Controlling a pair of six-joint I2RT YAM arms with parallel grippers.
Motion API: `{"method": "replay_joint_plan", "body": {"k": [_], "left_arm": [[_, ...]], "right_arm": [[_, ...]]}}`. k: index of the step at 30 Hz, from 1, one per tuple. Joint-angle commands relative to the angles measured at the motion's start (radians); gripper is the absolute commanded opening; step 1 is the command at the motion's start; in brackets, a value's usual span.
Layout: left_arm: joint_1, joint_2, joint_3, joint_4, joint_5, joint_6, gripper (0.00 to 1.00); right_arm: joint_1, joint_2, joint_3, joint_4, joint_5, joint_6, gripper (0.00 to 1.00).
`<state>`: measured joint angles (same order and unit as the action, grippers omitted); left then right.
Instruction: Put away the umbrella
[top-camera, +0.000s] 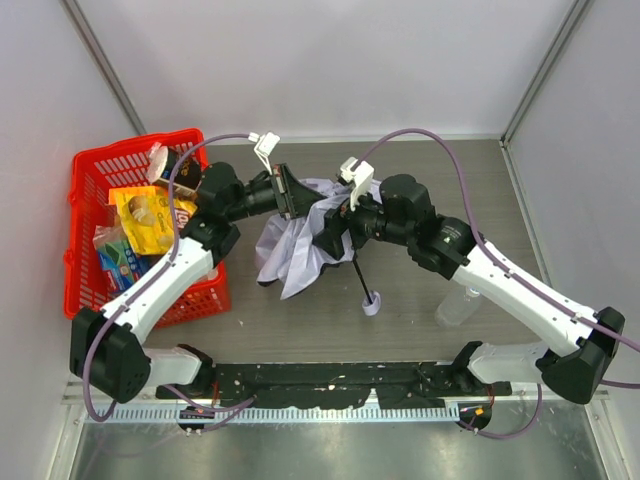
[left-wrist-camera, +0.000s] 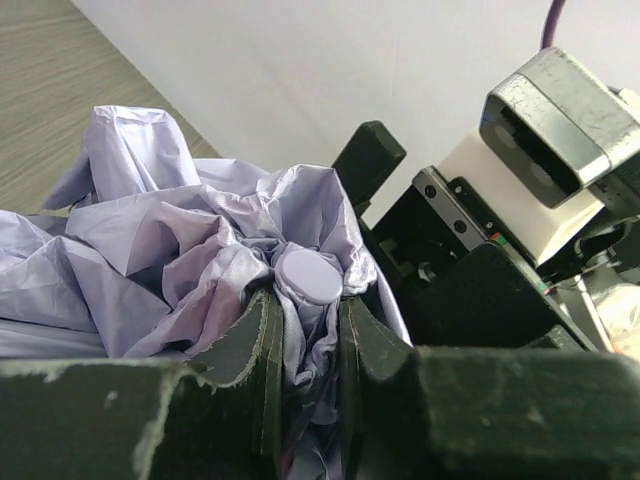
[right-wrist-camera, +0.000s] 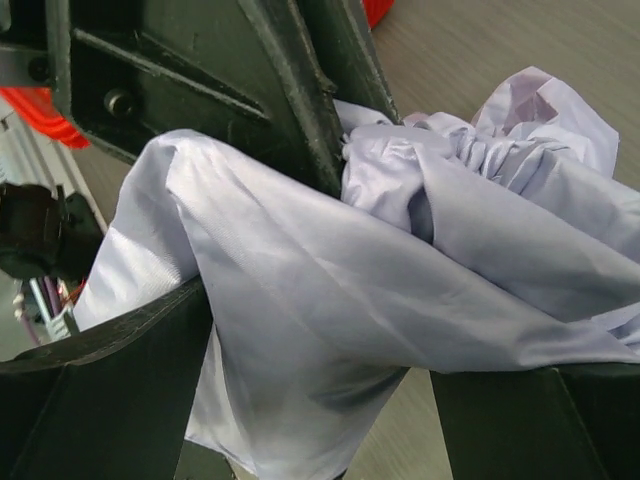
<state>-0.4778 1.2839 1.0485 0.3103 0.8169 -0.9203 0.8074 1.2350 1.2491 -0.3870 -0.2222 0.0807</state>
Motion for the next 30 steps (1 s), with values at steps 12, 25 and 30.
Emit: {"method": "replay_joint_plan", "body": {"k": [12, 25, 30], "left_arm": [[-0.111, 0.032, -0.061, 0.556, -0.012, -0.383, 0.0], [-0.093, -0.038, -0.051, 0.402, -0.007, -0.28, 0.27], [0.014, -0.184, -0.032, 0.012, -0.14, -0.039, 0.61]], "right_arm": [[0.029, 0.001, -0.16, 0.532, 0.001, 0.182, 0.63], [0.026, -0.034, -0.156, 0.414, -0.047, 0.196, 0.01], [0.013, -0.075, -0.108, 0.15, 0.163, 0.07, 0.01]]}}
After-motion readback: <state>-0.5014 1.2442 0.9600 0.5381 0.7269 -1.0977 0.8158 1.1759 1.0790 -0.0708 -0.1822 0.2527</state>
